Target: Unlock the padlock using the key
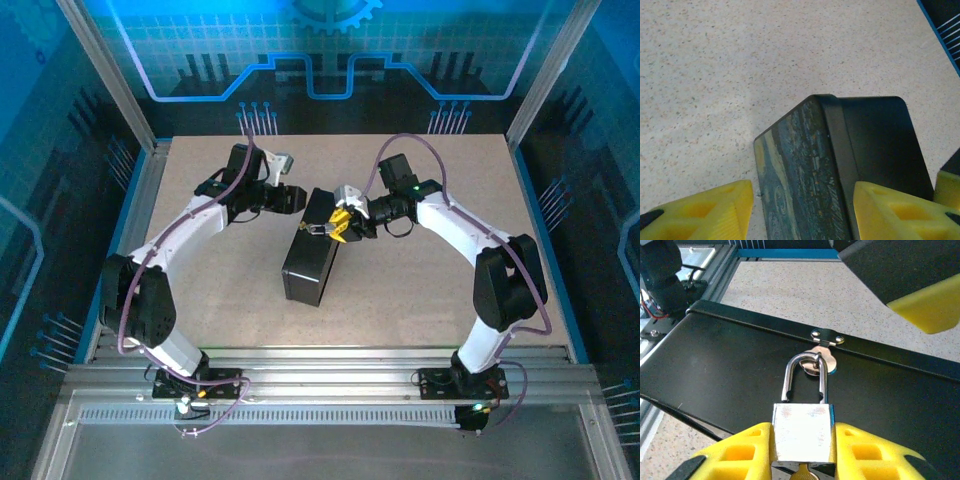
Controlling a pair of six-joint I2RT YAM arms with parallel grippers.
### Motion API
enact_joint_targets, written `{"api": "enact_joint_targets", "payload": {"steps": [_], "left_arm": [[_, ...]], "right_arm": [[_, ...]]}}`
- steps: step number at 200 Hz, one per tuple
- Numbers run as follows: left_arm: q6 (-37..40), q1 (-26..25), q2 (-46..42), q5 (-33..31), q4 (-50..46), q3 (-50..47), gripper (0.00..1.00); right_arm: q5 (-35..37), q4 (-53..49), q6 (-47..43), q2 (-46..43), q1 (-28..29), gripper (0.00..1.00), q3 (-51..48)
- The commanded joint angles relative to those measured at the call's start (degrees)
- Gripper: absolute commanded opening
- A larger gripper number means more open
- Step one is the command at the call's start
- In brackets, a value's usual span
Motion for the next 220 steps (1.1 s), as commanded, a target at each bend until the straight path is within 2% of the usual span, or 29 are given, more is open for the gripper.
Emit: {"api": "enact_joint_targets", "payload": {"steps": [1,21,36,70,130,150,182,220], "left_arm": [[-1.04,-1.36,-3.64,-2.6,-3.54,-1.29,0.56],[-1.11,-1.6,-5.64,-2.86,-5.04,-2.42,0.56],[-1.11,-2.02,-7.41,-2.47,-5.44,-3.97,0.56],[-1.39,-2.56,-10.85,-2.42,-6.78,-7.52,0.56],[-2.06,-3.76,-14.35,-1.07,-8.49,-11.38,0.51],[-1.83,-4.14,-14.93,1.55,-7.93,-12.4,0.46],[-2.26,-5.98,-13.71,3.18,-6.53,-12.56,0.33],[-2.64,-7.42,-12.03,3.63,-5.63,-11.83,0.28]], "right_arm": [[-5.28,-0.21,2.49,-0.49,-0.69,0.21,1.02],[-6.84,2.91,9.71,-1.63,-1.17,0.14,0.54],[-5.85,7.14,18.8,-2.59,-1.34,0.11,-0.25],[-5.75,16.98,37.44,-4.34,-1.15,0.08,-3.26],[5.77,36.12,73.66,-6.15,-0.53,0.03,-10.82],[11.13,38.8,79.46,-8.08,0.77,0.03,-12.96],[17.99,37.34,81.79,-10.29,5.3,0.03,-12.14],[25.98,33.56,80.99,-11.29,9.75,0.03,-10.22]]}}
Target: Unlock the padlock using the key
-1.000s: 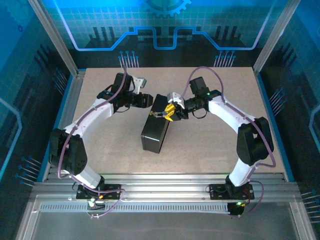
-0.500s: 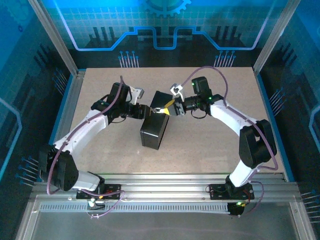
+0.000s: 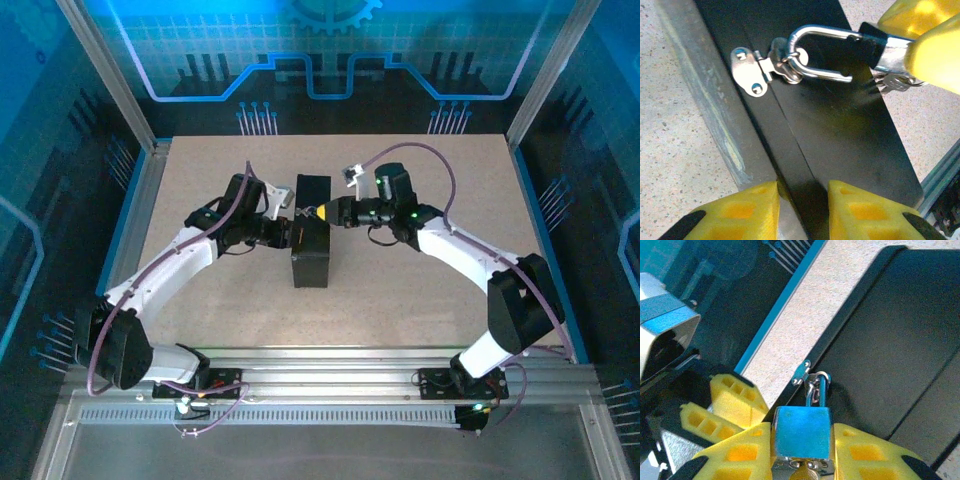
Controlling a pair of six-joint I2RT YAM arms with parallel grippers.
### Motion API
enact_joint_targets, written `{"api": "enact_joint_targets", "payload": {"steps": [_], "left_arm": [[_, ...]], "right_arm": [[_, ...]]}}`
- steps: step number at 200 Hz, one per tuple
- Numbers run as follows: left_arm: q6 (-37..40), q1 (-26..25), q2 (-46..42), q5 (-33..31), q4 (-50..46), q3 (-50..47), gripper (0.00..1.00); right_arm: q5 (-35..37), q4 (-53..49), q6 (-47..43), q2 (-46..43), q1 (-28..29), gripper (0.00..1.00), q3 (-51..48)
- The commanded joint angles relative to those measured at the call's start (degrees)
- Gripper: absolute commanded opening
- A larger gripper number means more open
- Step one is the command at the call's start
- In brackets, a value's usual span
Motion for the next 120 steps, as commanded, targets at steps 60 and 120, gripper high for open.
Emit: {"api": "enact_joint_targets", "payload": {"steps": [60,120], "left_arm": [[-2.04,-1.87,1.71,5.16,4.79,-1.87,0.22],[-3.19,-1.84,2.29,5.99,6.96,-2.14,0.2]], "right_arm": [[11.12,9.01,8.91,-0.62,6.74,0.01,-1.11],[17.01,12.22,13.23,0.32,10.54,0.0,-3.31]]}}
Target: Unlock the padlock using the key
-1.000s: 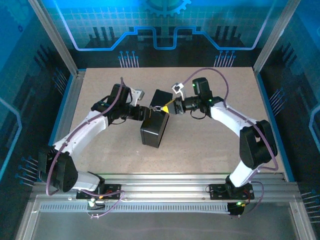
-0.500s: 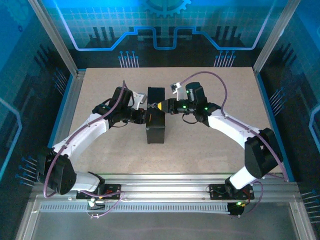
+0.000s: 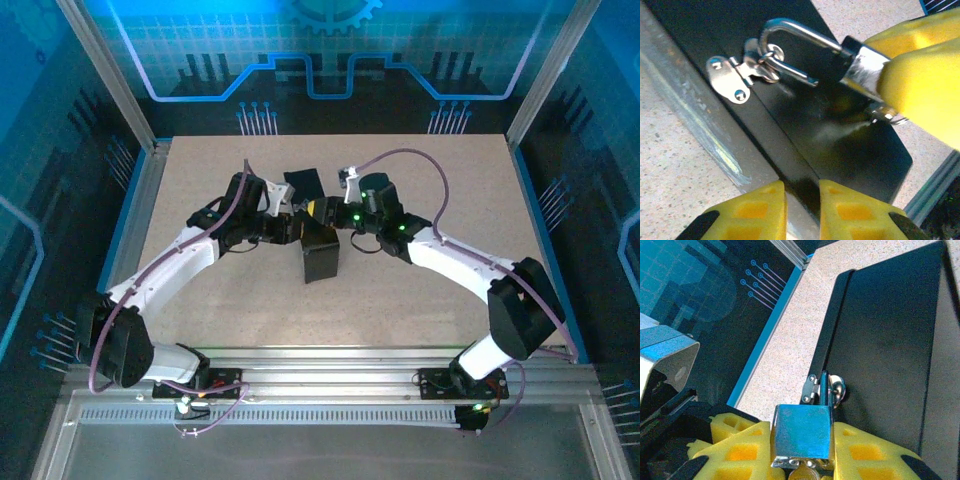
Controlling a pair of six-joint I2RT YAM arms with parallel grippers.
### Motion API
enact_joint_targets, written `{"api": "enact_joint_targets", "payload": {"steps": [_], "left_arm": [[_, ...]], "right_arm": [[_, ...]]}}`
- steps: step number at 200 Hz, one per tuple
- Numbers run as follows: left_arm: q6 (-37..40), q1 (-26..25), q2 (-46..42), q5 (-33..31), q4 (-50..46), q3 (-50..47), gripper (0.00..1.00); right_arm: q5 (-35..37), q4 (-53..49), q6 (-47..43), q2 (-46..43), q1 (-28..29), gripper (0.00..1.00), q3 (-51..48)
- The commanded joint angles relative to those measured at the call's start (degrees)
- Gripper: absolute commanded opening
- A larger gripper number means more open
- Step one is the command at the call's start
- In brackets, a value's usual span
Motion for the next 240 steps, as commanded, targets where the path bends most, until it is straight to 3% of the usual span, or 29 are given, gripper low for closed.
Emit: {"api": "enact_joint_targets", "payload": {"steps": [1,73,115,135,196,240], "left_arm": [[0.66,-1.73,1.68,5.34,2.38,-1.48,0.2],[0.41,-0.73,0.15,4.77,1.79,-1.95,0.19],[-1.5,3.62,-3.83,2.79,1.31,-0.46,0.36],[-2.15,5.23,-4.1,0.87,1.79,1.32,0.39],[-2.63,6.81,3.98,-10.16,7.89,8.14,0.51],[-1.55,7.26,13.21,-17.25,9.51,15.84,0.52]], "right_arm": [[0.35,5.36,2.48,1.48,3.43,0.0,-1.22],[4.39,12.13,6.01,3.84,1.97,0.01,-6.32],[2.16,11.98,5.71,4.19,-0.41,0.02,-5.38],[0.54,11.51,5.45,4.54,-1.76,0.04,-4.91],[-2.92,12.32,5.85,6.38,-3.37,0.06,-3.36],[-4.92,9.58,5.83,8.04,-4.86,0.07,-0.96]]}}
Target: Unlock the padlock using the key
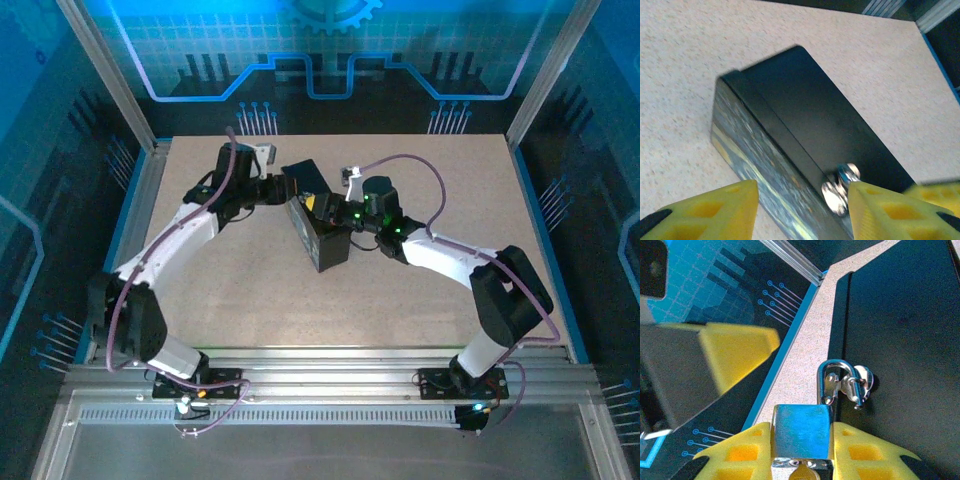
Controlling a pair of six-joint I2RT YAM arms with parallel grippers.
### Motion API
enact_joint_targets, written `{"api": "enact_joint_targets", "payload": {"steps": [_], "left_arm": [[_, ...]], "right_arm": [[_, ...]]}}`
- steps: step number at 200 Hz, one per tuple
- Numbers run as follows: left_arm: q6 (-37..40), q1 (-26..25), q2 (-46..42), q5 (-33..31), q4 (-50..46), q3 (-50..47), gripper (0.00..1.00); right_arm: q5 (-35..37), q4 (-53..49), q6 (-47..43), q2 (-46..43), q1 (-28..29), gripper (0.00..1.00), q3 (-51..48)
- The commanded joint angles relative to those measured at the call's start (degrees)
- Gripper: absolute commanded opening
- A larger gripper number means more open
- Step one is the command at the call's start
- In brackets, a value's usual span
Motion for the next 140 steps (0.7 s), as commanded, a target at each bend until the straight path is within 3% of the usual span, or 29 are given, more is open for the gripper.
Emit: {"api": "enact_joint_targets", "payload": {"steps": [1,50,82,140], "left_arm": [[0.27,0.76,4.15,-6.03,1.93,4.32,0.52],[-0.2,2.89,10.87,-6.74,4.34,7.24,0.52],[0.41,3.2,14.19,-3.44,5.32,9.29,0.53],[1.07,3.18,13.2,-0.96,5.25,8.71,0.49]], "right_arm": [[-0.46,-4.51,0.48,2.85,-1.74,0.07,1.96],[-3.06,-4.02,1.29,5.03,-2.49,0.09,3.75],[-4.69,-8.1,1.48,6.21,-3.61,0.22,6.15],[-5.45,-17.62,-1.33,5.28,-7.31,0.29,8.55]]}}
